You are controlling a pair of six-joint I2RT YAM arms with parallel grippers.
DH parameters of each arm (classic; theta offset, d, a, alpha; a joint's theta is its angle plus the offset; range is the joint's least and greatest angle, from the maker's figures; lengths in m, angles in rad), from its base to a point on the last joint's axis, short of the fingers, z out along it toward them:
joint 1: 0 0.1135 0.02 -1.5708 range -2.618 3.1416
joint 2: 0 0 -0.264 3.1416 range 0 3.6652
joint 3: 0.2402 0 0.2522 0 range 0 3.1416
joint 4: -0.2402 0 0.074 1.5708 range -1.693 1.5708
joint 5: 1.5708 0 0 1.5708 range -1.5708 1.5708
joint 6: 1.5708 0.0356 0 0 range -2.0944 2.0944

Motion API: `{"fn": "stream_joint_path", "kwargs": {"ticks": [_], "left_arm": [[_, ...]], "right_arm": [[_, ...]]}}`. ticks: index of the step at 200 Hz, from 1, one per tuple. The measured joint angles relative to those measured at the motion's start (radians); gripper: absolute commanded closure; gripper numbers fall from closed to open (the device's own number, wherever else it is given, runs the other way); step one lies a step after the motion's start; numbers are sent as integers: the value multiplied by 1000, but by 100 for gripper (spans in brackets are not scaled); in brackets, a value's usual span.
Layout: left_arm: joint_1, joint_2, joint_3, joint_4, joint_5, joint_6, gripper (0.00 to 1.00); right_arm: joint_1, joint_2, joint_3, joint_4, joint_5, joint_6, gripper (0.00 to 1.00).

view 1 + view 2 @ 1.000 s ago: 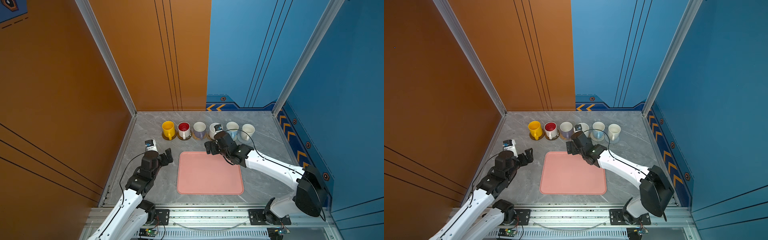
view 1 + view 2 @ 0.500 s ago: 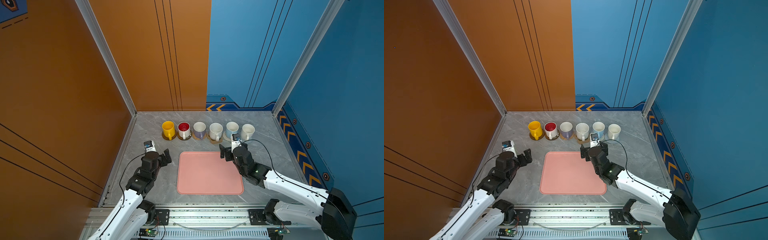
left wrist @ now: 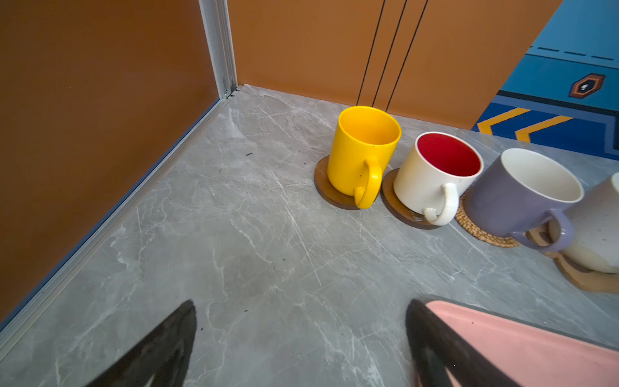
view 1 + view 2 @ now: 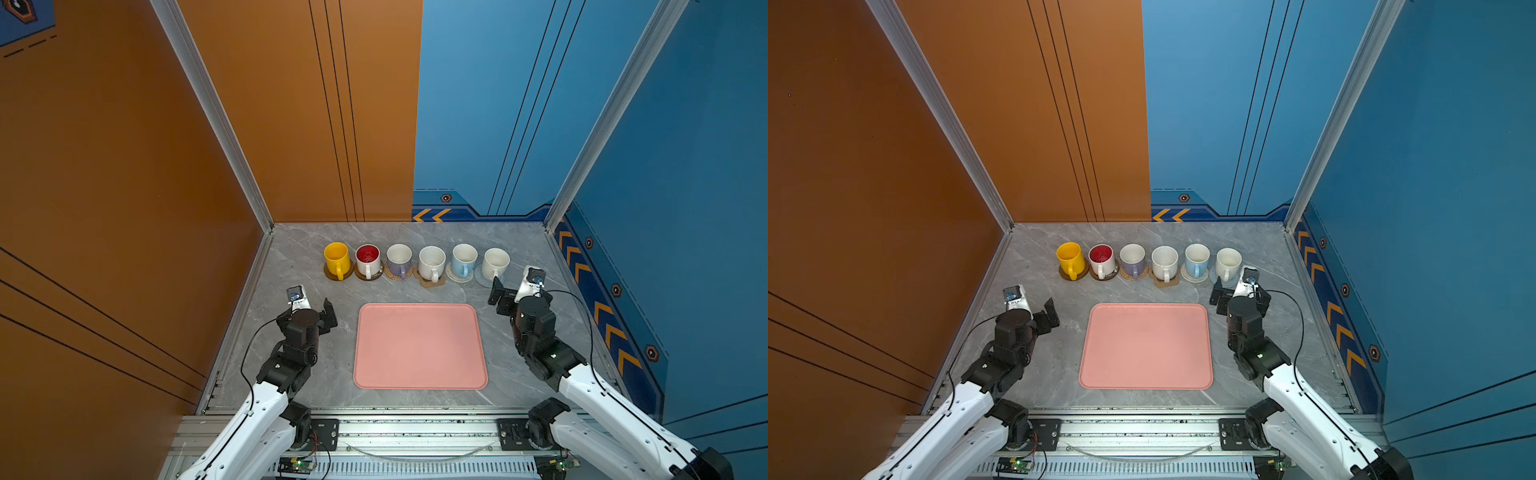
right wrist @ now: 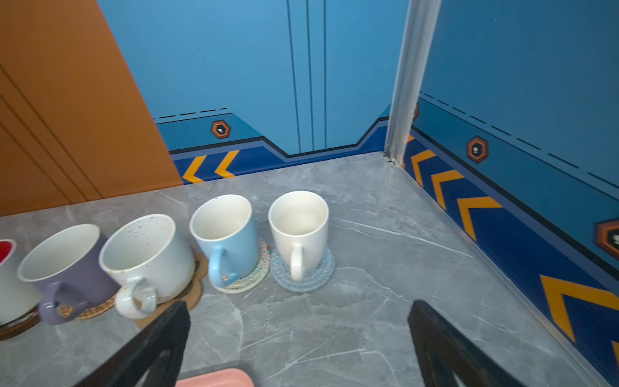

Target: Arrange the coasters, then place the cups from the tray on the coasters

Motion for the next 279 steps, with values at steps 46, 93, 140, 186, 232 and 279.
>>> {"fn": "stream_joint_path", "kwargs": {"ticks": [46,93,140,186,232,279], "left_arm": [[0,36,-32,154,-97,124,2],[2,156,-90,354,-117,256,2],[63,319,-110,518,-94,331,2],[114,516,-108,655,-36,356,2],[137,648,-58,740,2,392,2],[158,702,-10,768,46,414,2]], "right_arm": [[-169,19,-32,-16,-90,19,0],[-253,160,-32,14,-143,16,0],[-277,343,-30,92,-196,-20,0],[-310,479,-13,190,-278,-45,0],[-327,565,-10,301,-328,-87,0],[-351,640,29,346,-345,-117,0]]}}
